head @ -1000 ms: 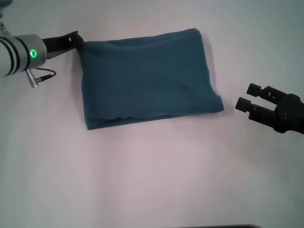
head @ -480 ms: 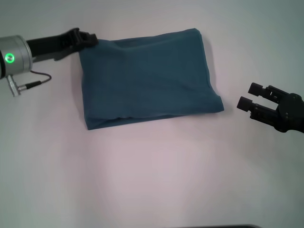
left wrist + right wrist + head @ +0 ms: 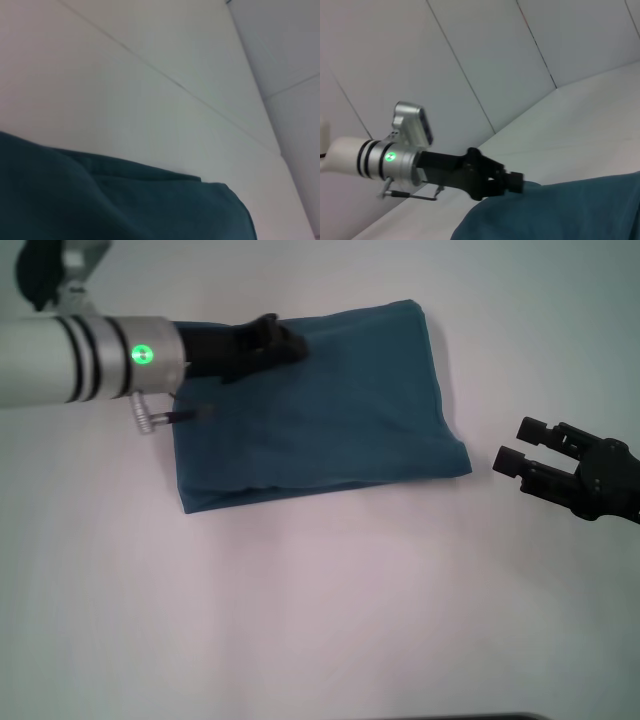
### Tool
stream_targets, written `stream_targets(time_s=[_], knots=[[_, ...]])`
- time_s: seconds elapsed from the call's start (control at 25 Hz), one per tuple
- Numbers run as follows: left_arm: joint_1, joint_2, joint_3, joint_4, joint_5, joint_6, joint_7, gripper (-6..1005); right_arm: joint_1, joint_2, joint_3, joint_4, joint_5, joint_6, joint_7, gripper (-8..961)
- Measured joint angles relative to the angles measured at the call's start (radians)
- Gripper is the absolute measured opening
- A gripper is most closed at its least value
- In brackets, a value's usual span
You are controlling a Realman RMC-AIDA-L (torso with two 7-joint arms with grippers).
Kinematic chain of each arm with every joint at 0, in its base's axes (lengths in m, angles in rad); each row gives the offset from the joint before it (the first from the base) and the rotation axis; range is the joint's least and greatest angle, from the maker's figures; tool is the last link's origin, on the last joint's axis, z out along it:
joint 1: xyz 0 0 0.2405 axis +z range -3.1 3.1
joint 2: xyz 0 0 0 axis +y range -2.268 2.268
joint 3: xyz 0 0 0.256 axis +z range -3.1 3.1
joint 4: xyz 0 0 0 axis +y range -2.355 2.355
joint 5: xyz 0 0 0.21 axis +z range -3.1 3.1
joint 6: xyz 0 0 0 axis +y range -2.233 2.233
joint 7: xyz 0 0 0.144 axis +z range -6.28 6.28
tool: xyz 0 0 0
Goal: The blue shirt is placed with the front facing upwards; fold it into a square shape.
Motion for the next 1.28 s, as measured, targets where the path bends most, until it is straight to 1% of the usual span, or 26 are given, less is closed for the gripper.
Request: stream_targets(time_s=[0.16, 0.32, 0.56, 0.68, 0.8, 0.96, 1.08, 1.12, 1.16, 1.2, 1.28], knots=[[-0.064, -0.003, 0.024, 0.049, -0.005, -0.034, 0.003, 138, 0.000, 0.001, 0.000, 0.000, -0.001, 0.004, 0.001, 814], [-0.088, -0.007, 0.036, 0.058, -0.009, -0.066, -0.002, 140, 0.000, 0.002, 0.000, 0.001, -0.002, 0.008, 0.001, 815], [-0.089, 0.005, 0.094, 0.088, 0.023, -0.177, -0.035, 144, -0.001, 0.002, 0.000, 0.002, -0.002, 0.010, 0.002, 817], [-0.087, 0.007, 0.096, 0.101, 0.074, -0.218, -0.060, 146, -0.002, 0.002, 0.000, 0.006, -0.003, 0.013, 0.002, 818], [-0.076, 0.009, 0.090, 0.098, 0.090, -0.227, -0.069, 148, -0.001, 0.000, 0.000, 0.008, -0.004, 0.014, 0.002, 818], [-0.033, 0.017, 0.056, 0.046, 0.072, -0.176, -0.060, 150, -0.002, -0.001, 0.000, 0.008, -0.004, 0.014, 0.002, 819], [0.023, 0.008, -0.014, -0.056, 0.068, -0.073, -0.048, 152, -0.002, -0.001, 0.000, 0.008, -0.004, 0.014, 0.002, 820], [0.023, 0.008, -0.014, -0.056, 0.068, -0.073, -0.048, 153, -0.001, -0.001, 0.000, 0.008, -0.004, 0.014, 0.002, 820], [0.040, 0.007, -0.035, -0.082, 0.067, -0.040, -0.047, 153, -0.001, -0.001, 0.000, 0.008, -0.004, 0.014, 0.002, 821], [0.063, 0.010, -0.065, -0.113, 0.066, 0.015, -0.043, 154, -0.001, -0.001, 0.000, 0.008, -0.004, 0.014, 0.002, 821], [0.089, 0.023, -0.092, -0.121, 0.066, 0.090, -0.024, 155, -0.001, -0.002, 0.000, 0.008, -0.004, 0.014, 0.002, 821]])
